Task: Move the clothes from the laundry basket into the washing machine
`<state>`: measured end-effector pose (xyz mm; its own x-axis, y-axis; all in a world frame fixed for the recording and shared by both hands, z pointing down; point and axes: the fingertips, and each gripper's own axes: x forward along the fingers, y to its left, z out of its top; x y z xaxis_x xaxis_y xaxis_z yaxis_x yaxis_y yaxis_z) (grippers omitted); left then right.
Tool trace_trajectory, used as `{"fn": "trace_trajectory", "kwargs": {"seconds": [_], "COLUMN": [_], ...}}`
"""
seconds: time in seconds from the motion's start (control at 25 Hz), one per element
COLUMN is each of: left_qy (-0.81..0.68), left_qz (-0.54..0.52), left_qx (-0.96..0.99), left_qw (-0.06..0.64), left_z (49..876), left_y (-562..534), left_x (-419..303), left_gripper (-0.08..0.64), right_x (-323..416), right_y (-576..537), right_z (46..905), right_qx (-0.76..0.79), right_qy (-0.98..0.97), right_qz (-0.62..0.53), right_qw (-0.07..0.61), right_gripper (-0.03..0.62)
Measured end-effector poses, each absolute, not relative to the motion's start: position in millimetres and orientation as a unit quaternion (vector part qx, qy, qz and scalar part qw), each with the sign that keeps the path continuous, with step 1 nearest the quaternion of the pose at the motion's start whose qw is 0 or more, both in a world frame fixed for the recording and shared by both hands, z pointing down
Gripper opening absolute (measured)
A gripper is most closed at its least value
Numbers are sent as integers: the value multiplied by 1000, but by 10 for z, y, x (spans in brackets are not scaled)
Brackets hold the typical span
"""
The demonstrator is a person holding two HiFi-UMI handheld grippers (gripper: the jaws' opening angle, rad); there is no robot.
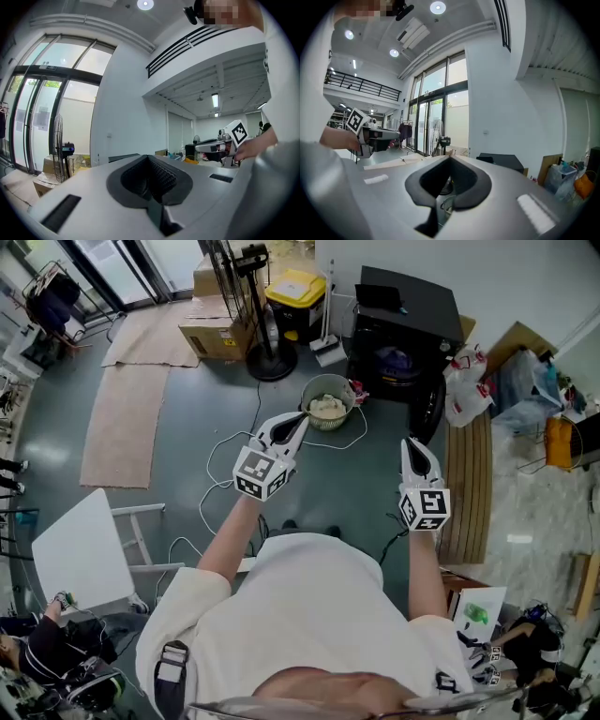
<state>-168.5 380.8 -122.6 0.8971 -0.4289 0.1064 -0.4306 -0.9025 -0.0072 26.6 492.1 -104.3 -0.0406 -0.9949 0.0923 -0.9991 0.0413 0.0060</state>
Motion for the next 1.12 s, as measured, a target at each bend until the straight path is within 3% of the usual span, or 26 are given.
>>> {"fn": "trace_trajectory", "kwargs": {"seconds": [1.12], "left_qy": [-254], "left_qz": [76], "left_qx": [964], "left_qw": [24], "left_z": [-955], "left_y": [3865], "left_x": [-1065], "left_gripper": [6], "right_x": [981], "right_y": [4812], "right_z": [-784], "right_qx": [666], "right_qy": [-743], "right_qz": [50], "right_qw": [36], "right_gripper": [11]}}
